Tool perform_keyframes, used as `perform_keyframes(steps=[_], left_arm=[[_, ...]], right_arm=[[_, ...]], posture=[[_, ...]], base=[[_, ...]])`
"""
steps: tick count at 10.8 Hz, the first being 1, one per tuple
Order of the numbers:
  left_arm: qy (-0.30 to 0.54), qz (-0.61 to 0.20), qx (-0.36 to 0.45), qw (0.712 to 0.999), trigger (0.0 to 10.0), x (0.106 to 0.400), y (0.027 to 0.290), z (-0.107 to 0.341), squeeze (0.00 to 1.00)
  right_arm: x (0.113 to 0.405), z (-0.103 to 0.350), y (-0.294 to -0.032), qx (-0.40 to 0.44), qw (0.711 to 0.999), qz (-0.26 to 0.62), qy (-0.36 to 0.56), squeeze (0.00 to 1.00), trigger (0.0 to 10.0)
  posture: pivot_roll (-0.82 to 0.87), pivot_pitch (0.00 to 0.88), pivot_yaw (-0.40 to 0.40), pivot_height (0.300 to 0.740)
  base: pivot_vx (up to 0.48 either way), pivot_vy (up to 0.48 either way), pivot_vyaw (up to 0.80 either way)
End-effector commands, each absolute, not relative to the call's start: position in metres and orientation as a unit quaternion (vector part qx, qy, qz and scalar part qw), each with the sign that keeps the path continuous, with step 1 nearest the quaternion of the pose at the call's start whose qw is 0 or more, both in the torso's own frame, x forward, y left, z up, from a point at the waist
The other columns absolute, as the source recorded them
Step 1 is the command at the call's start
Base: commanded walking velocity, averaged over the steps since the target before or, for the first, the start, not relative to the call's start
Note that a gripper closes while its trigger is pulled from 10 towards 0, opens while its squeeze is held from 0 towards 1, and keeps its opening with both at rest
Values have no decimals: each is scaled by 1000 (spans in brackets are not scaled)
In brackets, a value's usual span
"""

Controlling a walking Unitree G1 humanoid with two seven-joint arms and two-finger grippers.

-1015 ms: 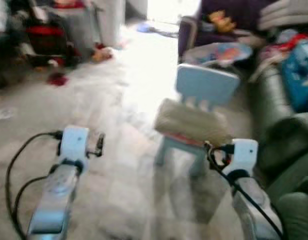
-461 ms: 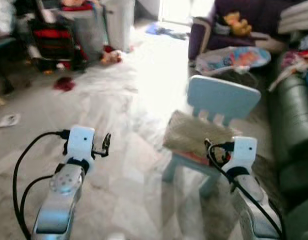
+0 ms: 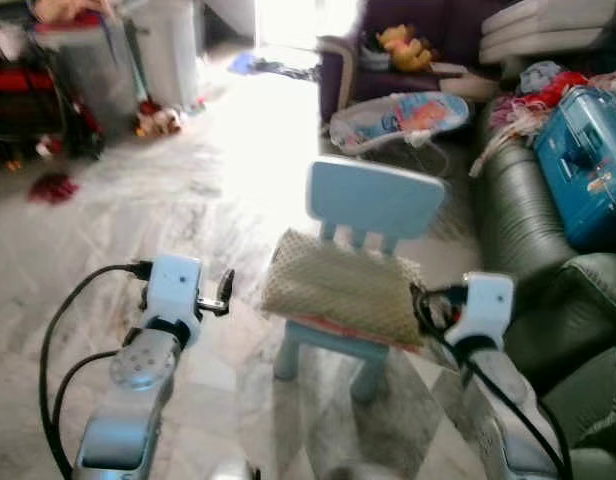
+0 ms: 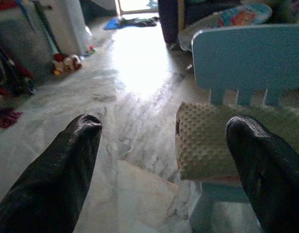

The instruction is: Move the pillow to the sofa

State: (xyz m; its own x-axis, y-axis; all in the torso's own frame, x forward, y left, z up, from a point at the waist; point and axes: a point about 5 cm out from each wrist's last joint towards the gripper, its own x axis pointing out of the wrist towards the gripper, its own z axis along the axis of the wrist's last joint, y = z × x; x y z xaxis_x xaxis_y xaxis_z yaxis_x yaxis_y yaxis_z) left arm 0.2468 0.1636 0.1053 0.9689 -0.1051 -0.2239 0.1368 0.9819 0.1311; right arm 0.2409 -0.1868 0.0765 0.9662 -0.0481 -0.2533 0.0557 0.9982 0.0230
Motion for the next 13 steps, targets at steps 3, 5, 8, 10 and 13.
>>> perform_keyframes(steps=[3, 5, 8, 10, 13], left_arm=[[112, -60, 70, 989, 10000, 248, 161, 105, 0], [115, -59, 69, 989, 10000, 249, 161, 105, 0], [113, -59, 70, 989, 10000, 249, 161, 105, 0], [109, -68, 64, 990, 10000, 247, 157, 105, 0], [109, -54, 81, 989, 10000, 249, 157, 104, 0]], right_arm=[[241, 79, -196, 3, 992, -35, 124, 0, 10000], [241, 79, -198, 0, 991, -36, 126, 0, 10000], [241, 79, -198, -1, 991, -36, 126, 0, 10000], [242, 78, -197, -1, 991, -37, 126, 0, 10000], [241, 76, -198, 1, 990, -42, 132, 0, 10000]], posture=[[5, 0, -24, 740], [4, 0, -24, 740], [3, 0, -24, 740], [3, 0, -24, 740], [3, 0, -27, 740]], base=[[395, 186, 0], [386, 283, 0], [379, 292, 0], [0, 0, 0], [0, 0, 0]])
